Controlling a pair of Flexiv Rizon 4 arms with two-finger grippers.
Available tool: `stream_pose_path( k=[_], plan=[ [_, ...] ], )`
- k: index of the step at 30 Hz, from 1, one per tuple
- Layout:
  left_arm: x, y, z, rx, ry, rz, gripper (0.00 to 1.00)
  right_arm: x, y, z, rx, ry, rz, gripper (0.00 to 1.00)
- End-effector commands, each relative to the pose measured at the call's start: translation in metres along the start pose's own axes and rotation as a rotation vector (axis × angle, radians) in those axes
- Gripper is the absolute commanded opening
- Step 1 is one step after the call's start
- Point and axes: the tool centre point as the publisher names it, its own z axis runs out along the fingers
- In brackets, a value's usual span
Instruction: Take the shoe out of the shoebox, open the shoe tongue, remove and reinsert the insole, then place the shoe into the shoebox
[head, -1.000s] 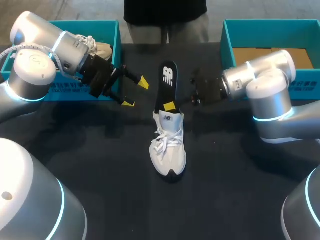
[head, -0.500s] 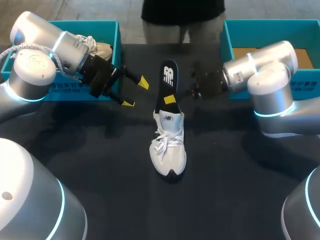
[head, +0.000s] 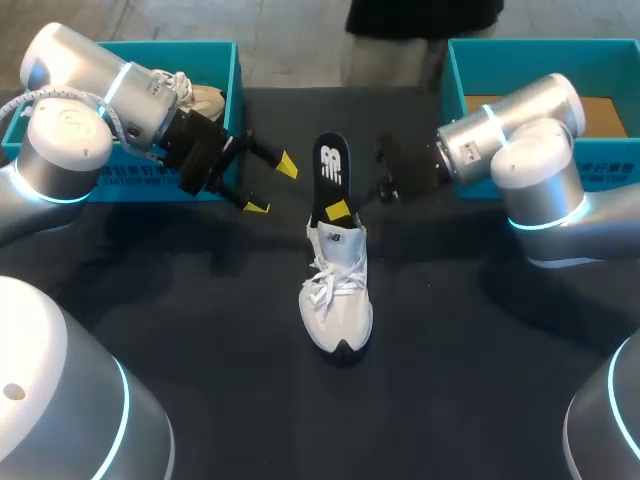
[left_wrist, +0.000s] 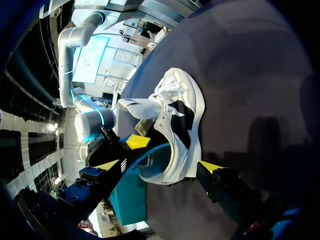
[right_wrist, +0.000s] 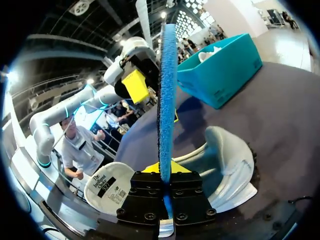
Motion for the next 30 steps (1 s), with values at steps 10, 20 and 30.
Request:
stream_pose_path(
  k=[10,20,30],
  plan=[
    [0.000,0.000,0.001,-0.003,0.001,0.001,1.00,0.000,0.014,-0.008,-0.012,-0.043,-0.030,0.16],
    [0.000,0.000,0.001,-0.003,0.001,0.001,1.00,-0.006,0.023,-0.004,0.025,-0.014,-0.041,0.00],
    [0.000,0.000,0.001,-0.003,0.001,0.001,1.00,-0.001,0.004,0.004,0.056,0.001,0.014,0.00]
  ],
)
